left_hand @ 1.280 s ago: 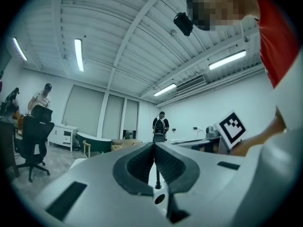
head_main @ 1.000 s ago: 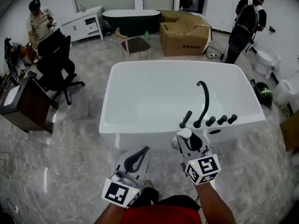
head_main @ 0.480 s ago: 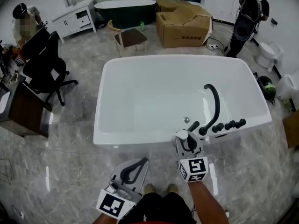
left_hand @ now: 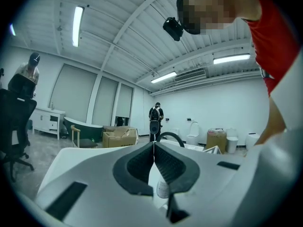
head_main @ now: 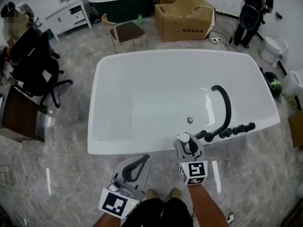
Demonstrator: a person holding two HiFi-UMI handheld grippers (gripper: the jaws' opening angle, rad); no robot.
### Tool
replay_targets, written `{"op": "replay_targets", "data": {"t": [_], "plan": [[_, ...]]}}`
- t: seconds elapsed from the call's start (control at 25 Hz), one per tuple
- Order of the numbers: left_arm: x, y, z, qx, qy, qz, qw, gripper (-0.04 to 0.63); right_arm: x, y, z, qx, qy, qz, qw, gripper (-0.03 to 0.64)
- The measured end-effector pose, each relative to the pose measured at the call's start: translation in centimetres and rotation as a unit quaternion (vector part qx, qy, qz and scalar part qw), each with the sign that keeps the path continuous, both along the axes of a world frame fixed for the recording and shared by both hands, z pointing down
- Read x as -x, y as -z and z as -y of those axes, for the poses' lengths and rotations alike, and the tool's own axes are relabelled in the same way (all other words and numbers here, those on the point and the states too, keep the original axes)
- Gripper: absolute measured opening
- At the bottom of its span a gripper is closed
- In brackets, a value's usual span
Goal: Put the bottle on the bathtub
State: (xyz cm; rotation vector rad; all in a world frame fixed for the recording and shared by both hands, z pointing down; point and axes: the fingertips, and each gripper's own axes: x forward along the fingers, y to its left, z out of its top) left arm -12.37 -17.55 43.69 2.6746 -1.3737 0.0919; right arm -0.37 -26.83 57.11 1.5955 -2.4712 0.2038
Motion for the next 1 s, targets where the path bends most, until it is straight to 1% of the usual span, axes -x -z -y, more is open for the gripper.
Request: {"op": "replay_targets", "data": {"t": [0.16, 0.36, 0.52, 0.72, 0.88, 1.0], "plan": [[-0.9, -1.3, 2.3, -0.002, -0.004, 0.003, 1.0, 0.011, -0.1, -1.1, 0.9, 0.001, -0.008, 0.003, 1.0, 0.118], [-2.2, -2.6, 3.9, 0.002, -0.013, 0.003, 0.9999, 0.011, -0.7, -2.7, 1.2, 0.008, -0.018, 0.001, 1.0, 0.12], [-3.1, -3.4, 4.5, 0.008, -0.019, 0.001, 0.9998, 0.011, -0.9, -3.6, 1.0, 0.006, -0.012, -0.004, 1.0, 0.12], [-3.1, -3.7, 4.5, 0.014, -0.019, 0.002, 0.9997, 0.011, -0.8, -3.5, 0.6, -0.001, -0.004, -0.012, 1.0, 0.121], [-2.9, -3.9, 4.3, 0.019, -0.017, 0.004, 0.9997, 0.011, -0.6, -4.0, 0.1, 0.008, 0.004, -0.018, 1.0, 0.179], [-3.1, -4.1, 4.0, 0.021, -0.015, 0.005, 0.9996, 0.011, -0.9, -4.4, -0.3, 0.013, 0.012, -0.024, 1.0, 0.201]]}}
